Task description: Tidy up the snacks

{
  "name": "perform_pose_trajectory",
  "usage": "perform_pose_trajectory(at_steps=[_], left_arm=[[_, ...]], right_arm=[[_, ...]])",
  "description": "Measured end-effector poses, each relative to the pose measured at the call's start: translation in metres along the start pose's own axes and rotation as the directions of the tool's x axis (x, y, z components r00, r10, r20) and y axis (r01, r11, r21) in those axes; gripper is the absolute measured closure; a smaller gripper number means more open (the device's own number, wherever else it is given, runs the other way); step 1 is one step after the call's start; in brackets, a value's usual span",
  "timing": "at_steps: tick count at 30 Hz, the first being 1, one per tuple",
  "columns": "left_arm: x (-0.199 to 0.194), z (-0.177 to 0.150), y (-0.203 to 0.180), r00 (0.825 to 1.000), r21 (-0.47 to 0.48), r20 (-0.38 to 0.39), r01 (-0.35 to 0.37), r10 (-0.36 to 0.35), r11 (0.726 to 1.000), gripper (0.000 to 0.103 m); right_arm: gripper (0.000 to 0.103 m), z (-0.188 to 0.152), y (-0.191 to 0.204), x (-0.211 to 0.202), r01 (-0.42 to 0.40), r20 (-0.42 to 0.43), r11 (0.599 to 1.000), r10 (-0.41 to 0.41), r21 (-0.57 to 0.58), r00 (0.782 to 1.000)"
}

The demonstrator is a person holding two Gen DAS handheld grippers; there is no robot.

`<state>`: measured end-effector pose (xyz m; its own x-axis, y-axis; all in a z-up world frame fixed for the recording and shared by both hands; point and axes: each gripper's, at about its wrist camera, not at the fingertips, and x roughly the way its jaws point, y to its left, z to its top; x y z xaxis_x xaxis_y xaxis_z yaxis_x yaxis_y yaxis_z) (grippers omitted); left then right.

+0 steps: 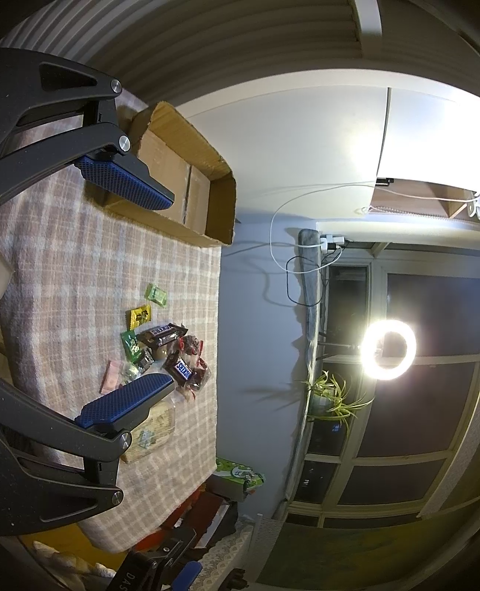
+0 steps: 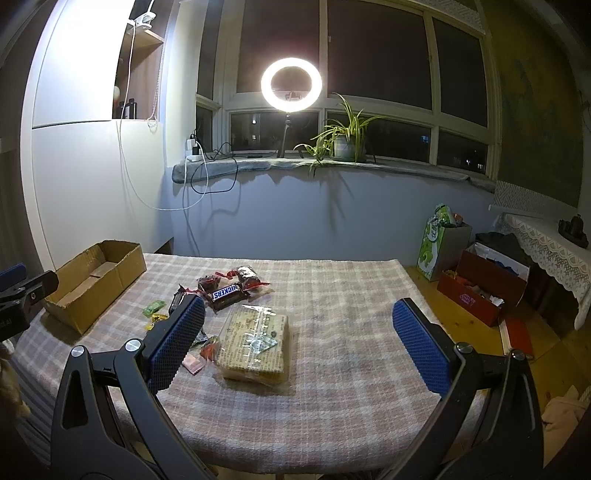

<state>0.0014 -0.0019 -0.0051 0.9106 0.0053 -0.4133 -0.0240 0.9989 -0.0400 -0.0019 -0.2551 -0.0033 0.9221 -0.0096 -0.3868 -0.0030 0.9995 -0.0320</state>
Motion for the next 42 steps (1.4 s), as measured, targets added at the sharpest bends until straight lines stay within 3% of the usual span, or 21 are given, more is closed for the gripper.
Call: perform_pose_trajectory(at_steps=[42], left_arm=[[0.0083,-0.0009,-0.0051,1.0,0.017,-0.023,0.006,-0.006,1.0,0.012]], right_arm=[[0.0,-0.0009,-0.0011,0.0051,-0.003,-0.011,1.0,0.003,0.008,1.0]])
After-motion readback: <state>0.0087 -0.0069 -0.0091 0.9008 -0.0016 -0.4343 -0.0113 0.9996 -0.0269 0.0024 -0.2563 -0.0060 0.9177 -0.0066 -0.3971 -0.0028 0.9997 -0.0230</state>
